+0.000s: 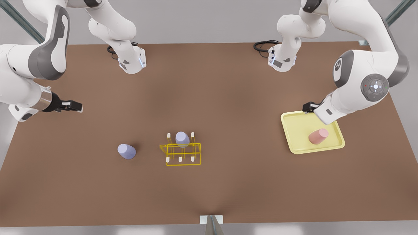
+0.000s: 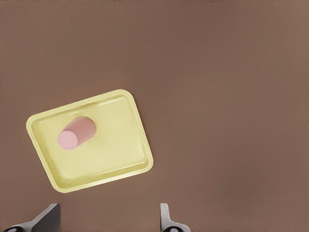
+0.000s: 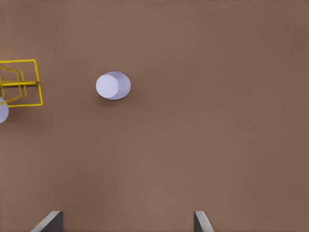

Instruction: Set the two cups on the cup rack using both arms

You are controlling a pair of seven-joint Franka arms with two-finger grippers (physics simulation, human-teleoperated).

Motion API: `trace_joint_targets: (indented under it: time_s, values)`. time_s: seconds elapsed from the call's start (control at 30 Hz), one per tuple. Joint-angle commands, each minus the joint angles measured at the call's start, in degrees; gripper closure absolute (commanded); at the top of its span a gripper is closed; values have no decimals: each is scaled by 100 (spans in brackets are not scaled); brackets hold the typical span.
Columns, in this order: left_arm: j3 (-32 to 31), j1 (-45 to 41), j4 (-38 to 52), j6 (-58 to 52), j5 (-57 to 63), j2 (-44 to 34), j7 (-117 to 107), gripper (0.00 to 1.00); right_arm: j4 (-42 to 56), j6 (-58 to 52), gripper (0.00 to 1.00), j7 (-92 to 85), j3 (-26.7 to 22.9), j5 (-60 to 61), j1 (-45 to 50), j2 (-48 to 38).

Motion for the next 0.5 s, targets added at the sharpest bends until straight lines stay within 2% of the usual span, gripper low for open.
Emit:
trace_joint_targets:
  time_s: [0.0,0.07,0.13,0.27,0.33,0.47]
  values:
    - [7,1,7,172,-4,23,-111,0,-4,180,0,-20,3,17,13,-6]
    - [33,1,7,208,13,120,-102,0,22,197,0,-20,3,-44,66,73]
    - [69,132,-72,611,48,471,-129,0,391,593,0,-134,56,-97,233,749]
    - [982,291,-1469,2492,-215,515,618,0,488,1928,0,-73,56,-150,584,1945]
    - [1281,387,-1988,3081,-285,550,1260,0,146,2535,0,-29,47,-176,769,2068]
    - [1422,422,-2691,3916,-479,568,1462,0,-654,3546,0,287,47,-185,936,2112]
